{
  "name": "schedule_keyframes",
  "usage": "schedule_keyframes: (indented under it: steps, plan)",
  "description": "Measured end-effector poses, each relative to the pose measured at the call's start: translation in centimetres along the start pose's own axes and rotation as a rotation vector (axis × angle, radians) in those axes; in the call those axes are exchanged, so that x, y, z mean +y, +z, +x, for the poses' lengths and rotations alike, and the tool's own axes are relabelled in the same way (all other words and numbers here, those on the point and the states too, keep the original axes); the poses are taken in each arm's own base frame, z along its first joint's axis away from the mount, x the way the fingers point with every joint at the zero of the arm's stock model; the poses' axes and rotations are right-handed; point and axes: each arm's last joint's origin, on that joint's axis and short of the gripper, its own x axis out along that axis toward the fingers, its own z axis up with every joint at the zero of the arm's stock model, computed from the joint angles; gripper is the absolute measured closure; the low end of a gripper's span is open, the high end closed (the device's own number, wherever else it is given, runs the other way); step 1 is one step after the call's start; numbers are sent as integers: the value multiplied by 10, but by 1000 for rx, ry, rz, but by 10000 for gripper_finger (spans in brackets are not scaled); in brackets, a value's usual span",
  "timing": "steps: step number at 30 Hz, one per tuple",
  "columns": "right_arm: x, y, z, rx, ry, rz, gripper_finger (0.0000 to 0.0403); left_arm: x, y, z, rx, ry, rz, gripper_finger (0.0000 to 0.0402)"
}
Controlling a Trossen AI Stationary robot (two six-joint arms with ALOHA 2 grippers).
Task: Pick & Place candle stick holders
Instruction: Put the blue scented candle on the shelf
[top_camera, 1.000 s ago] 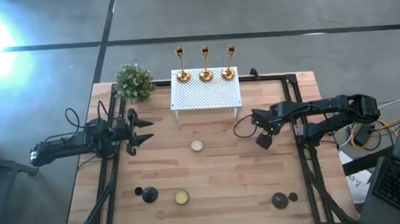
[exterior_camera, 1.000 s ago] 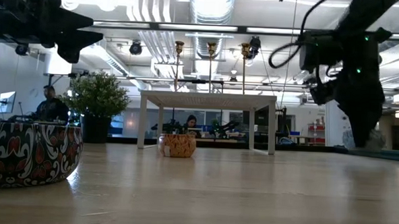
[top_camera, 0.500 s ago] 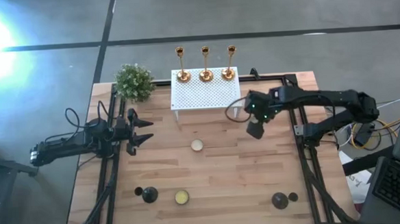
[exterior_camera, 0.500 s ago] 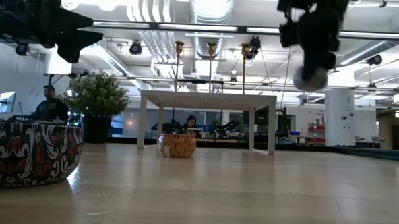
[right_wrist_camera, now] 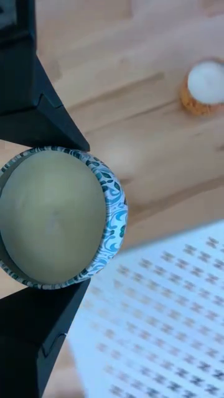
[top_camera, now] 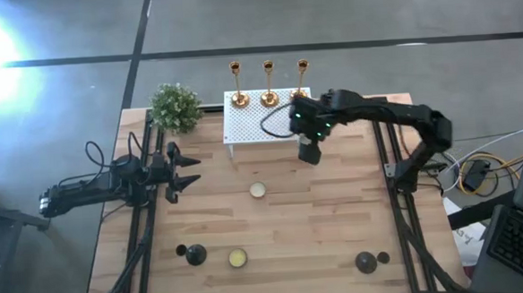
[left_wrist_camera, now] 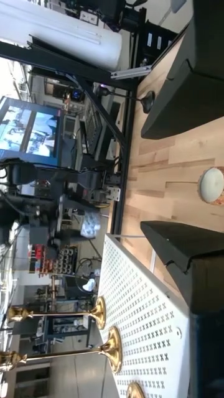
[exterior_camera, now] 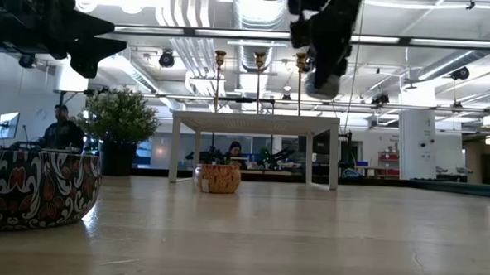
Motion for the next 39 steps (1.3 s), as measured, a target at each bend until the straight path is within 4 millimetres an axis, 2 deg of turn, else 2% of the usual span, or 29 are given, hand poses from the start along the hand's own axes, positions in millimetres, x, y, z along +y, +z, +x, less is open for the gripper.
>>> schedule_keyframes:
  steps: [5, 11, 23, 27, 33, 39]
  plan:
    - [-15, 24, 12, 43, -11, -45, 114, 0, -1, 0, 13, 1, -1, 170]
    - [-29, 46, 17, 42, -14, -81, 114, 0, -1, 0, 13, 1, -1, 170]
    - [-44, 80, 37, 83, 10, -134, 114, 0, -1, 0, 13, 2, 0, 170]
    - [-47, 82, 44, 116, 11, -131, 114, 0, -2, 0, 21, 2, -1, 170]
    - [-52, 83, 45, 111, 6, -123, 112, 0, -3, 0, 25, 3, -1, 170]
    - [-55, 82, 45, 121, -4, -109, 83, 0, -3, 0, 25, 3, -6, 170]
